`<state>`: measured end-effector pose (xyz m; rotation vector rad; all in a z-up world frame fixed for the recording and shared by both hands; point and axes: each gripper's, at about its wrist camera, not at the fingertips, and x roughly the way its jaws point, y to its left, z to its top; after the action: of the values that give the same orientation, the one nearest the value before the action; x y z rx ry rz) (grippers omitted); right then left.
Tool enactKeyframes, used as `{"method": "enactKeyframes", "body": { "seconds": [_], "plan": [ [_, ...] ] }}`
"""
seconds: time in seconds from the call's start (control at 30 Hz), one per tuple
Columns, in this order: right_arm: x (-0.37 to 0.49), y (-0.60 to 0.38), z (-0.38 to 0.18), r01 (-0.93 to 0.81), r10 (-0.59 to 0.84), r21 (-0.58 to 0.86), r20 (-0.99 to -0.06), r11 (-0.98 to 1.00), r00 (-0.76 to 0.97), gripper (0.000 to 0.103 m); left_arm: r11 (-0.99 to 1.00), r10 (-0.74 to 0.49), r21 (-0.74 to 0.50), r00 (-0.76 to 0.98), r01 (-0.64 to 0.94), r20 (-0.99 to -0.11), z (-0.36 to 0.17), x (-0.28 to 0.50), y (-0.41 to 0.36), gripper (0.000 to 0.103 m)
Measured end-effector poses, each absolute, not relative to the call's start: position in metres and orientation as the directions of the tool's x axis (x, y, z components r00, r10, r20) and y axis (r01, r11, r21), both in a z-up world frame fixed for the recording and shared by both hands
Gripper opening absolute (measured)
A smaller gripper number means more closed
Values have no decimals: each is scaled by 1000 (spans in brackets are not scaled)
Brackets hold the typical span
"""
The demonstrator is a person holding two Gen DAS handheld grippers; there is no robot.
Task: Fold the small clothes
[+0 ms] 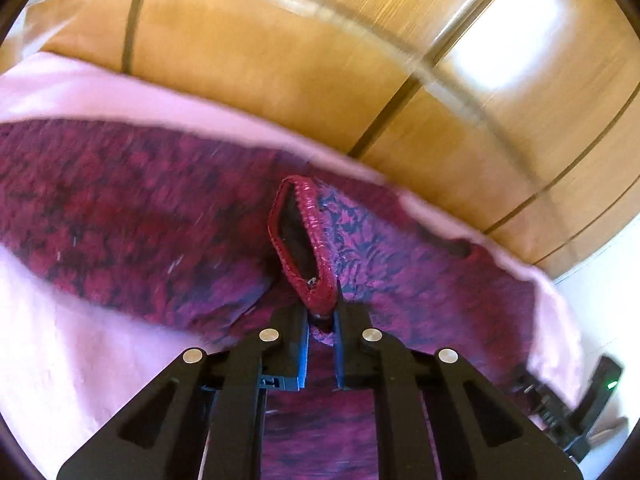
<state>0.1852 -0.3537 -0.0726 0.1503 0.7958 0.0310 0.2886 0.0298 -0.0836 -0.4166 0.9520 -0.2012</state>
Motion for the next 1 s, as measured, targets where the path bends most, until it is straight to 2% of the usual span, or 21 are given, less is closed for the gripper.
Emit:
{"method": "enactKeyframes", "body": {
  "seconds": [0.13,0.2,0.27,0.4,0.47,0.5,0.83,1.0],
  "plan": [
    [179,-347,-74,42,37,96,-693,994,720,42,910,-333,-414,574,-10,-748,-99,281,28,11],
    [177,-344,-75,47,14,69,-689,997,725,42,891,-359,-454,581,-20,-730,-96,276,34,19],
    [177,-340,-76,51,-8,42,-687,998,727,43,892,-348,-451,606,-21,-715,-91,266,41,33],
    [174,-334,-77,65,-53,-8,-679,998,732,45,875,-374,-483,626,-6,-684,-85,243,57,34],
    [173,-332,-78,75,-70,-22,-678,997,731,48,894,-312,-447,662,-39,-682,-80,234,62,62],
    [174,-331,-79,77,-71,-21,-679,997,731,50,893,-284,-446,691,-61,-665,-78,224,71,65],
    [176,-332,-79,98,-85,-18,-670,995,738,58,774,-179,-553,730,-309,-659,-91,182,184,66],
    [176,-332,-79,110,-96,-22,-668,994,737,62,606,-188,-688,768,-399,-612,-101,166,254,66]
  ]
}}
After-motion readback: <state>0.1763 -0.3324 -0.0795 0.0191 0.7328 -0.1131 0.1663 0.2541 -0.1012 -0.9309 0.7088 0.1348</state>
